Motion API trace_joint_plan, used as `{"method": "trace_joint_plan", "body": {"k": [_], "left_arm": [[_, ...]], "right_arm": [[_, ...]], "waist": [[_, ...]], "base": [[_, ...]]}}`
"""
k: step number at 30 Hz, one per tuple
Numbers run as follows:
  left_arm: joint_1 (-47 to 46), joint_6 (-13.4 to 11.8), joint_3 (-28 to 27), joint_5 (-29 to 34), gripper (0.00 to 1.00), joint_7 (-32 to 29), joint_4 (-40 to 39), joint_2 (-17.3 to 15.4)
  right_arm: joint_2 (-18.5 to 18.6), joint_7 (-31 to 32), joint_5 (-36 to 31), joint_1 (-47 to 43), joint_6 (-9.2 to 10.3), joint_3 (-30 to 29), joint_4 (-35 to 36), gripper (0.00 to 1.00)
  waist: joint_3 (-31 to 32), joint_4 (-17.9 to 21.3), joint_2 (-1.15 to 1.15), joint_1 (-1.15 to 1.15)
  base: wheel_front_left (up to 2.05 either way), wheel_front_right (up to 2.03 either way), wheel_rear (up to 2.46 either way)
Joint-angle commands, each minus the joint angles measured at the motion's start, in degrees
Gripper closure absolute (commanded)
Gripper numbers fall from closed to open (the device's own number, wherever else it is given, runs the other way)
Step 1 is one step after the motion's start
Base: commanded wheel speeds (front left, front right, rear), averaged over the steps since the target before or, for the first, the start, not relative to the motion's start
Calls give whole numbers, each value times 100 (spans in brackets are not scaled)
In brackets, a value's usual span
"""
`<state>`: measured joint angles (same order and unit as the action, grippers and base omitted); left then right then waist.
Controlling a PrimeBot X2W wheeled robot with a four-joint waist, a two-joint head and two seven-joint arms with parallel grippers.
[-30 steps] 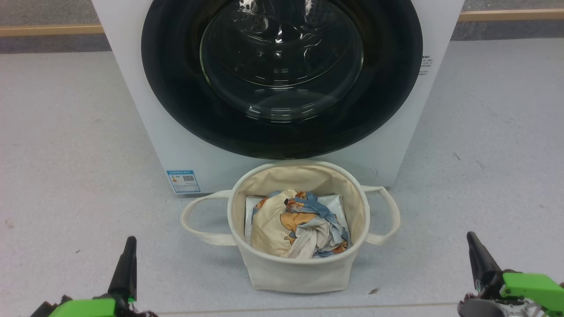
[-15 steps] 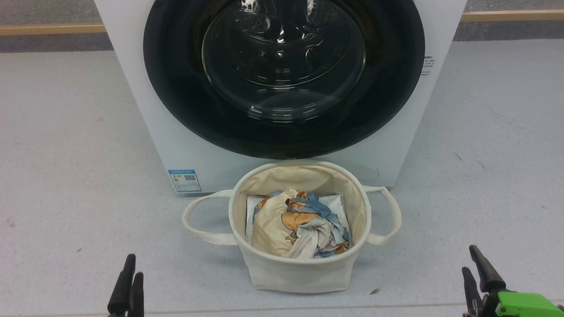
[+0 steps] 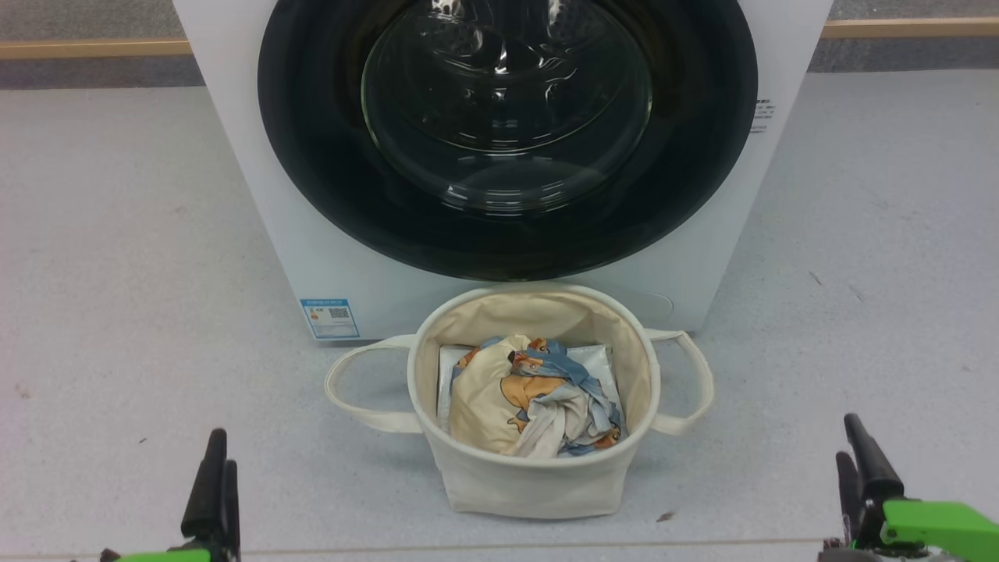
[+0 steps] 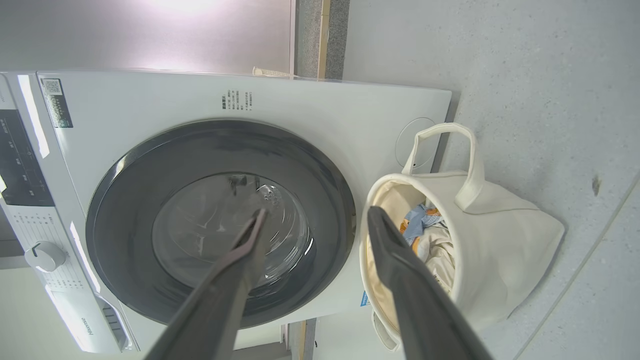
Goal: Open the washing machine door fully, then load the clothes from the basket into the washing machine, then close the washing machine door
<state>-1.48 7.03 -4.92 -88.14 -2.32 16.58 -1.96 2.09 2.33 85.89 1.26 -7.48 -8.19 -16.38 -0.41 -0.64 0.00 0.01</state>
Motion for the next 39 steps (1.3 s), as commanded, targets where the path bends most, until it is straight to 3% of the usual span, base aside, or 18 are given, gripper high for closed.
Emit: {"method": "trace_joint_plan", "body": {"k": [1, 10, 24, 39], "left_arm": [[-298, 11, -119, 128, 0, 64, -272, -47], [-381, -23, -162, 786, 0, 231, -665, -51], [-496, -382, 135, 2424, 0, 449, -1402, -57], [-586, -659, 621, 4389, 0, 700, -1781, -123]], "right_arm": [[35, -61, -152, 341, -1, 15, 267, 0], [40, -229, -903, 546, -1, 169, 507, 0], [219, -448, -1804, 822, -1, 452, 1066, 0], [350, -699, -3498, 881, -1, 987, 1196, 0]], "waist": [[1, -2, 0, -1], [10, -19, 0, -1], [13, -72, 0, -1], [38, -124, 0, -1]], "base": [[0, 0, 0], [0, 0, 0], [0, 0, 0], [0, 0, 0]]}}
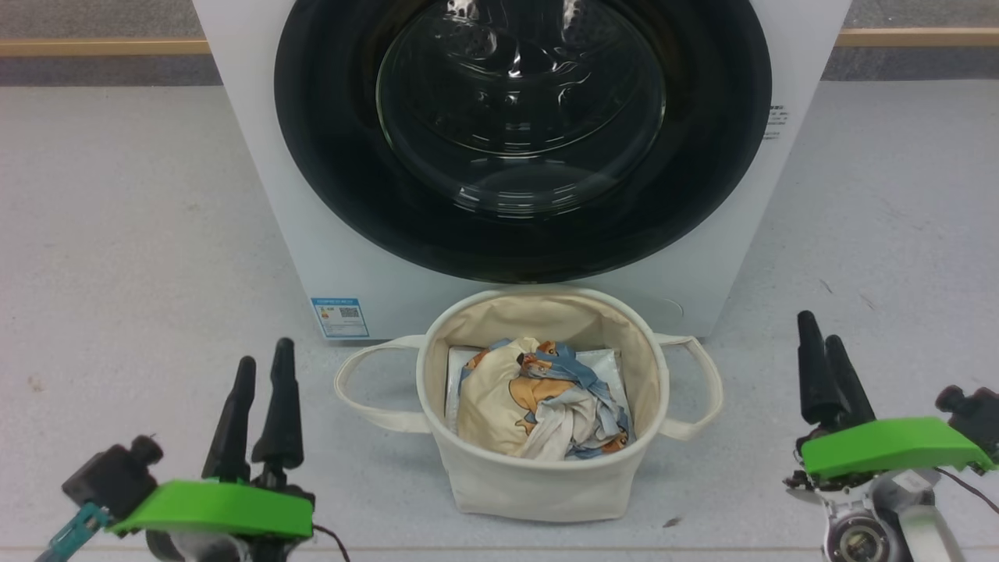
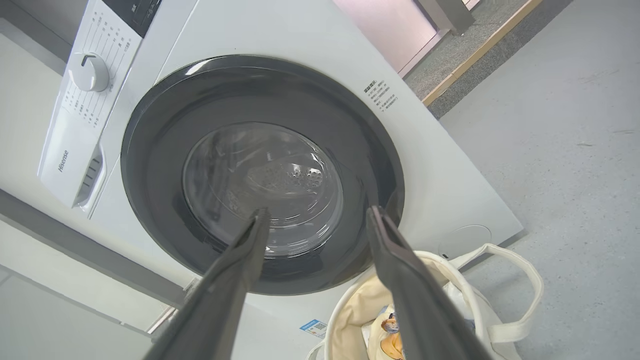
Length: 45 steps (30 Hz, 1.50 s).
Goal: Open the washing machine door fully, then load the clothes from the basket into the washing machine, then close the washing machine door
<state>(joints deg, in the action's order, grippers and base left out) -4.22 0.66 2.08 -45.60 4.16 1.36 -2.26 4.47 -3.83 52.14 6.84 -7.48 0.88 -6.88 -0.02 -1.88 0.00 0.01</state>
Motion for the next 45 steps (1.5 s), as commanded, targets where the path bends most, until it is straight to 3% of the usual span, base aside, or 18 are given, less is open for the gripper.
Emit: {"method": "trace_joint_plan", "body": {"k": [1, 7, 17, 34, 45], "left_arm": [[-313, -74, -38, 275, 0, 69, -241, -115], [-332, -529, 160, 937, 0, 170, -124, -245], [-437, -942, 748, 1699, 0, 337, 202, -506], [-637, -1421, 1416, 2653, 0, 605, 465, -705], [-760, -1621, 1754, 3248, 0, 790, 620, -727]], "right_arm": [[111, -100, -221, 327, -1, 113, 250, 0], [67, -201, -733, 311, -1, 264, 255, 0], [-5, -369, -1618, 291, -1, 331, 316, 0], [-146, -637, -3041, 270, -1, 378, 6, 0], [-165, -822, -3623, 319, -1, 366, -312, 0]], "waist": [[-1, -3, 0, 0], [0, -23, 0, 0], [-19, -77, 0, 0], [-97, -152, 0, 0], [-217, -182, 0, 0]], "base": [[0, 0, 0], [0, 0, 0], [0, 0, 0], [0, 0, 0], [0, 0, 0]]}}
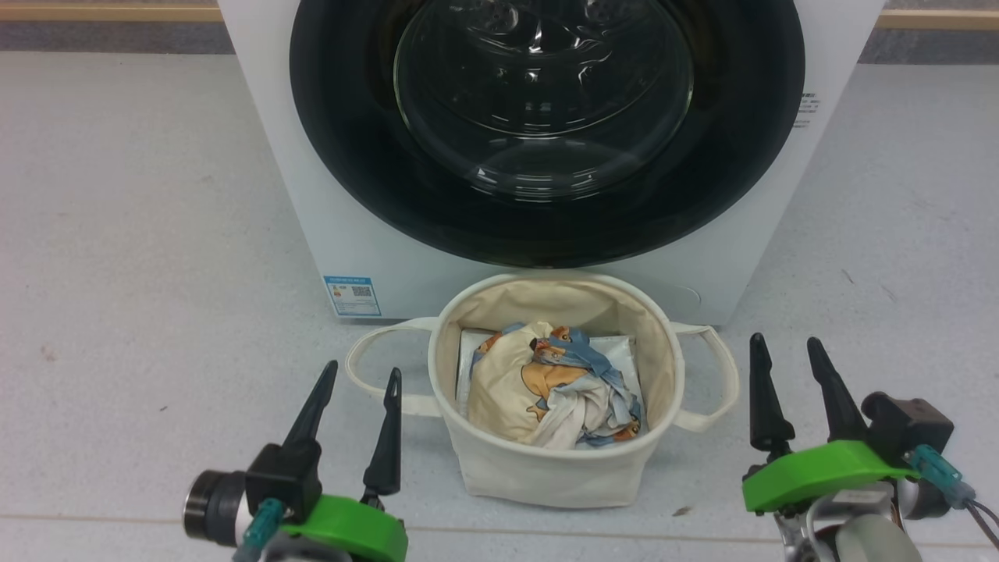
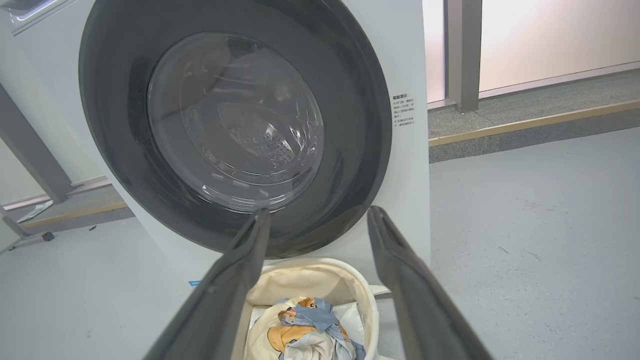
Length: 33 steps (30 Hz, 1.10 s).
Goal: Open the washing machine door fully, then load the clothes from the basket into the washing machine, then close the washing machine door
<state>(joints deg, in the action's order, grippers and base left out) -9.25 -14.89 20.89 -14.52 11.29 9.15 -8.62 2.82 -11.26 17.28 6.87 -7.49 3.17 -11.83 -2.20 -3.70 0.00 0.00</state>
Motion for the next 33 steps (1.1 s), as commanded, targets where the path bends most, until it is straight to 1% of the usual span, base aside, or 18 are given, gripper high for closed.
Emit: {"method": "trace_joint_plan", "body": {"k": [1, 12, 15, 17, 21, 26, 28, 30, 33], "left_arm": [[-262, -84, -109, 192, 0, 93, -114, -90], [-181, -251, -165, 572, 0, 278, 263, 80], [-190, -308, -280, 683, 0, 345, 255, 217], [-166, -279, -318, 748, 0, 371, 265, 250], [-139, -194, -428, 734, 0, 371, 364, 303], [-146, -163, -523, 785, 0, 371, 414, 347], [-143, -160, -546, 836, 0, 371, 456, 360], [-138, -140, -583, 826, 0, 371, 487, 384], [-126, -97, -667, 751, 0, 371, 493, 427]], "right_arm": [[0, -96, -193, 322, 0, 144, 152, 0], [4, -281, -617, 275, 0, 272, 119, 0], [6, -348, -827, 243, 0, 312, 20, 0], [7, -374, -980, 279, 0, 325, -31, 0], [6, -374, -935, 337, 0, 256, -83, 0], [6, -374, -865, 342, 0, 211, -104, 0], [6, -374, -765, 321, 0, 187, -113, 0], [6, -374, -507, 295, 0, 173, -105, 0], [6, -374, -452, 267, 0, 143, -106, 0]], "waist": [[1, 2, 0, 0], [-5, 26, 0, 0], [-18, 10, 0, 0], [-28, 21, 0, 0], [-27, 34, 0, 0], [-34, 29, 0, 0], [-36, 25, 0, 0], [-38, 21, 0, 0], [-39, 28, 0, 0]], "base": [[0, 0, 0], [0, 0, 0], [0, 0, 0], [0, 0, 0], [0, 0, 0], [0, 0, 0], [0, 0, 0], [0, 0, 0], [0, 0, 0]]}}
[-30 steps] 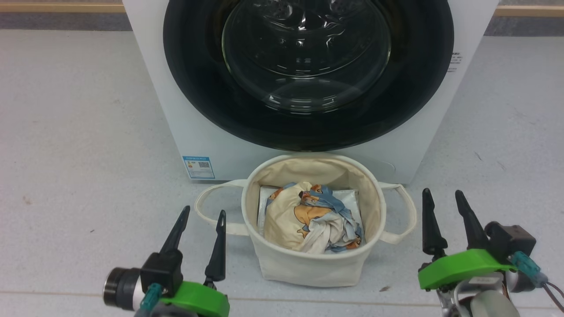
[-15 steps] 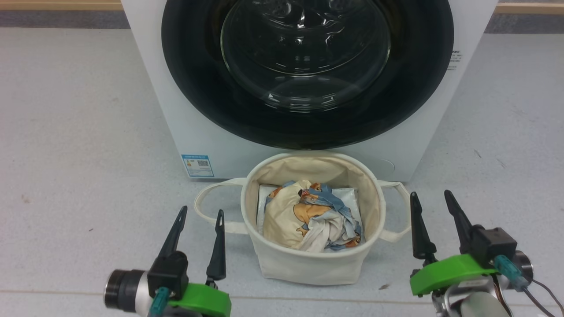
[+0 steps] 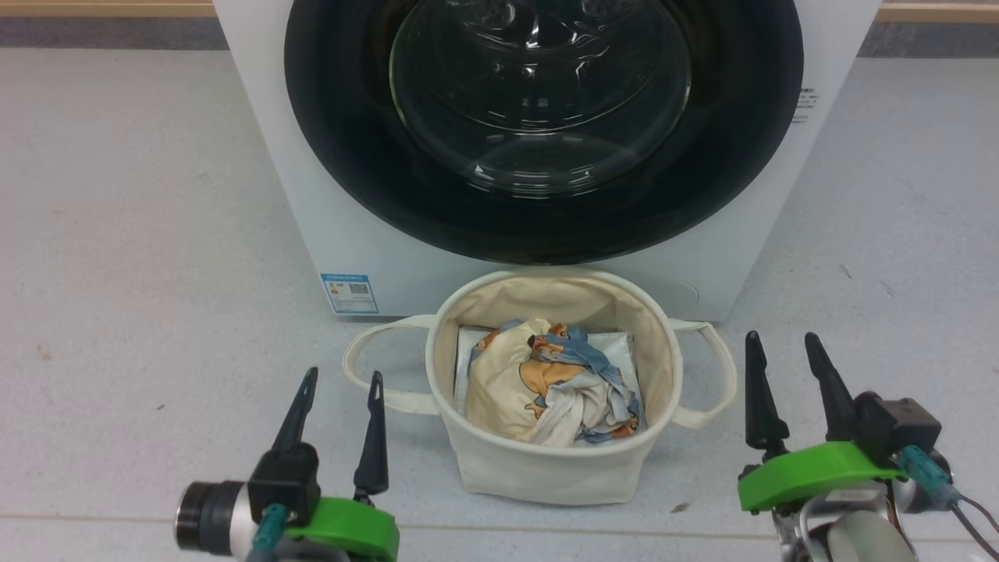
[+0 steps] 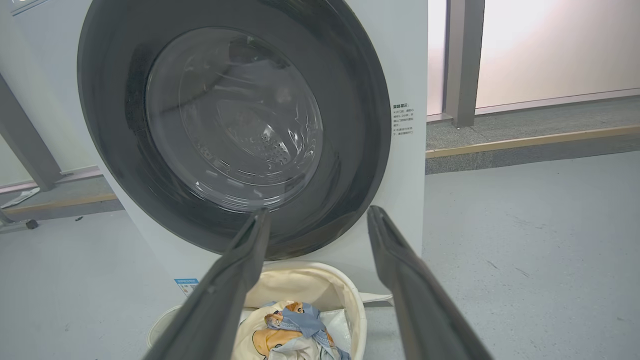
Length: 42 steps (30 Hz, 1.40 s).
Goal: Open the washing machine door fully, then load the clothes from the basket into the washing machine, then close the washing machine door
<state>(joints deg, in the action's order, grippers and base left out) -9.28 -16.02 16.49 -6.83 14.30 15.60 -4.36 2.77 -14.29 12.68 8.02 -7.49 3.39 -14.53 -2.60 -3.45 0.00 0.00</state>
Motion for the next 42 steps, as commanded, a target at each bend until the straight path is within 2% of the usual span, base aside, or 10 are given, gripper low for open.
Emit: {"method": "trace_joint_plan", "body": {"k": [1, 14, 23, 27, 42], "left_arm": [[-121, 28, -252, -28, 0, 70, -160, 12], [-84, 205, -562, -214, 0, 70, -269, 115], [-73, 201, -578, -167, 0, 70, 53, 137], [-79, 406, -369, -179, 0, 70, 399, 141], [-137, 434, -236, -106, 0, 70, 527, 146]], "right_arm": [[11, -71, 4, 150, 0, 124, 154, 0], [11, -71, -73, 151, 0, 165, 96, 0], [11, -71, -15, 181, 0, 184, 35, 0], [10, -71, -14, 171, 0, 221, -4, 0], [10, -71, -112, 84, 0, 250, -55, 0]], "waist": [[0, 7, 0, 0], [9, 5, 0, 0], [32, 18, 0, 0], [48, 17, 0, 0], [111, -25, 0, 0]], "base": [[0, 0, 0], [0, 0, 0], [0, 0, 0], [-4, 28, -24], [66, 99, -165]]}}
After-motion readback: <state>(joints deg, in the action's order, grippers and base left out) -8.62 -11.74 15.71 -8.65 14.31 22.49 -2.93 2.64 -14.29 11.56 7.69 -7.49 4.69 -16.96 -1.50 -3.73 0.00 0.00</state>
